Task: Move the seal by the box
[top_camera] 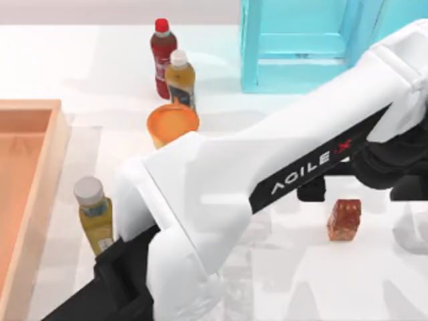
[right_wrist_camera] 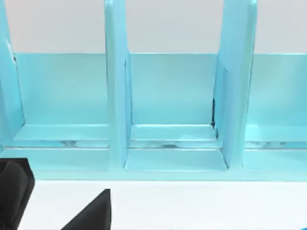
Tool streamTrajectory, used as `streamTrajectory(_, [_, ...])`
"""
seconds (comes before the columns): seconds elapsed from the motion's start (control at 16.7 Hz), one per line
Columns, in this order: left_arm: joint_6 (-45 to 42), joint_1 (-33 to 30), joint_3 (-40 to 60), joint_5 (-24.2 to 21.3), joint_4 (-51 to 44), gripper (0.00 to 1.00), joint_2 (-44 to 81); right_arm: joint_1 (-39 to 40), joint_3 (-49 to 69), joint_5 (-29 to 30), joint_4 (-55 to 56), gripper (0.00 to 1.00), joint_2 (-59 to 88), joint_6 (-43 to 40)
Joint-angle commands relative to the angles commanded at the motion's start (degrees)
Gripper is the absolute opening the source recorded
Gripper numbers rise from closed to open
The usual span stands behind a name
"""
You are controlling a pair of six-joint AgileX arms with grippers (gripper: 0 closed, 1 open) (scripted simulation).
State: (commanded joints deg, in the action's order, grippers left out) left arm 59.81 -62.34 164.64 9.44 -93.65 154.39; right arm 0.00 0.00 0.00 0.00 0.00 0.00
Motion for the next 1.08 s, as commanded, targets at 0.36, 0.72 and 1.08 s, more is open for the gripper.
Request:
streamTrajectory(0.36, [0.5, -0.5, 1.3, 0.1, -0.8, 1.0, 1.2, 0.0, 0.0, 0.0, 0.0, 1.0, 0.0, 0.0])
streamTrajectory(0.72, [-0.2, 0.2, -5.6, 0.0, 5.4, 1.0, 0.4, 0.0, 0.0, 0.0, 0.0, 1.0, 0.0, 0.0])
streamTrajectory(1.08, [-1.2, 1.3, -24.2, -0.1, 21.3, 1.0, -2.0, 0.0, 0.0, 0.0, 0.0, 1.0, 0.0, 0.0])
